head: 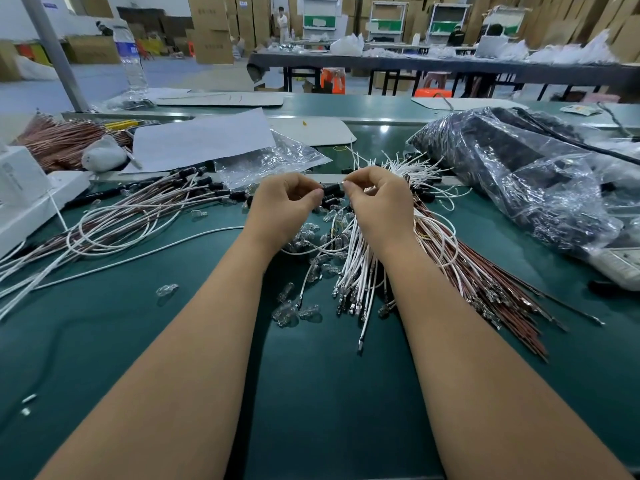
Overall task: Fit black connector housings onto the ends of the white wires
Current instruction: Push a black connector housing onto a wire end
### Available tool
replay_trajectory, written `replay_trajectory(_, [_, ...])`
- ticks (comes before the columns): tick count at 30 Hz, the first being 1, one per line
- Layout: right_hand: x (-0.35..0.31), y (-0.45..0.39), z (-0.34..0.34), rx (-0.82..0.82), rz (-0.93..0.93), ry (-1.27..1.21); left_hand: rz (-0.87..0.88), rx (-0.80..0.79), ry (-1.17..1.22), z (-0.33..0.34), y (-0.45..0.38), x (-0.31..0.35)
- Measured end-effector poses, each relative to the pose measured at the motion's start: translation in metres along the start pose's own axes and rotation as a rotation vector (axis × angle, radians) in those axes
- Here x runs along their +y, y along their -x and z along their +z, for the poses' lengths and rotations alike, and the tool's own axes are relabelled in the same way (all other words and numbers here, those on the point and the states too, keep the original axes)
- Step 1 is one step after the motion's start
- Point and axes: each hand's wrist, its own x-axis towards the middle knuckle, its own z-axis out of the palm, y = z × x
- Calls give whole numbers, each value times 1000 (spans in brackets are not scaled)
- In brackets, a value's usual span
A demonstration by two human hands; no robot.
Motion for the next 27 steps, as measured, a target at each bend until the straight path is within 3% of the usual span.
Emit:
replay_trajectory(7, [-3, 2, 1, -90, 28, -20, -46, 10, 78, -1, 1, 4])
replay_trajectory(14, [-10, 5, 1, -201, 96, -194, -22, -12, 93, -3, 1, 6])
replay_trajectory(23, [-12, 4, -1, -130, 218, -366, -71, -109, 199, 2, 1, 12])
replay_trajectory(27, [-16, 2, -4, -135, 189, -251, -49, -104, 203, 1, 2, 11])
